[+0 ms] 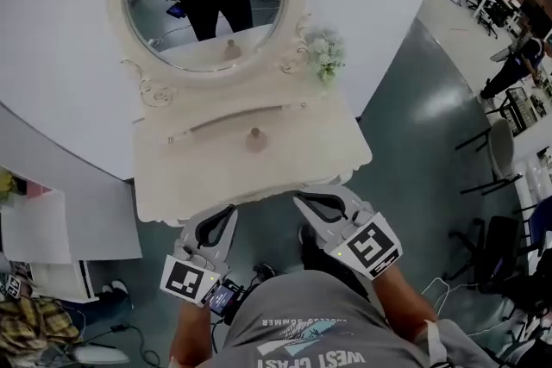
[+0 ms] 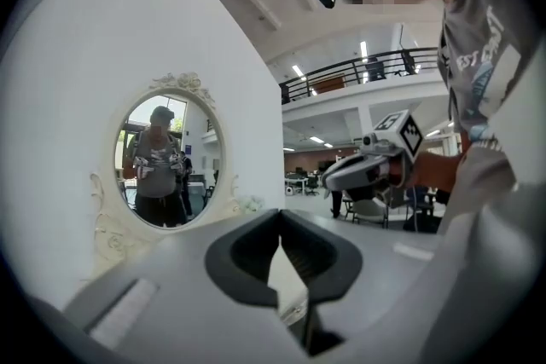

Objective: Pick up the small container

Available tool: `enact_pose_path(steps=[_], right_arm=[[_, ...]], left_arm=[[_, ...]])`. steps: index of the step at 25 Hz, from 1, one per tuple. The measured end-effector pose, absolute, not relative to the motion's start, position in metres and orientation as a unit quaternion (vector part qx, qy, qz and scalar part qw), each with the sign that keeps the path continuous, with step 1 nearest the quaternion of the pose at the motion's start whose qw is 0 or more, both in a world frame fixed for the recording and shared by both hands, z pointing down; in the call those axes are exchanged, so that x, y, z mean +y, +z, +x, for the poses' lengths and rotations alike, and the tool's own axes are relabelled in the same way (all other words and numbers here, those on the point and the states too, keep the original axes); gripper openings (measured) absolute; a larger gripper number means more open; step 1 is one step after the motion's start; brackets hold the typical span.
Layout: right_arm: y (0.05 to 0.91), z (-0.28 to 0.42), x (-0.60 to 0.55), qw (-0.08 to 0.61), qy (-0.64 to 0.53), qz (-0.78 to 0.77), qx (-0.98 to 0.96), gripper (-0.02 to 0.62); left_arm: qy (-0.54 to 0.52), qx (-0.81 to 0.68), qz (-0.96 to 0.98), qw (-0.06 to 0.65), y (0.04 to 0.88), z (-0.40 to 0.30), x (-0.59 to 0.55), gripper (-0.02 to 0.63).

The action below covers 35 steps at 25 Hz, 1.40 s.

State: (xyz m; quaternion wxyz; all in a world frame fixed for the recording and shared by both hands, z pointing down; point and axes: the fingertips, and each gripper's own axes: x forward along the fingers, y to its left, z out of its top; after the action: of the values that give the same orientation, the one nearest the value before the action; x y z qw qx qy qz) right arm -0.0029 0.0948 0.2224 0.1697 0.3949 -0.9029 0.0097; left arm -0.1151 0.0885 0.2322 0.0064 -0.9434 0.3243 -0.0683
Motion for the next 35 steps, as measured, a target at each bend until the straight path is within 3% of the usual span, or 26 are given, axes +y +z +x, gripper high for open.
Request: enact_pose_path(steps=[21, 35], right_arm=[[0.248, 0.05, -0.047, 0.147, 0.018, 0.23, -0.962, 0.002], [0.272, 0.038, -0.08, 0.169, 0.041, 0.239, -0.955, 0.002]], left_arm=[[-0.122, 0.485, -0.865, -0.023, 0.252, -0.062, -0.016, 0.003], [-0.135, 0.462, -0.875, -0.054, 0.287, -0.06, -0.06, 0.003]])
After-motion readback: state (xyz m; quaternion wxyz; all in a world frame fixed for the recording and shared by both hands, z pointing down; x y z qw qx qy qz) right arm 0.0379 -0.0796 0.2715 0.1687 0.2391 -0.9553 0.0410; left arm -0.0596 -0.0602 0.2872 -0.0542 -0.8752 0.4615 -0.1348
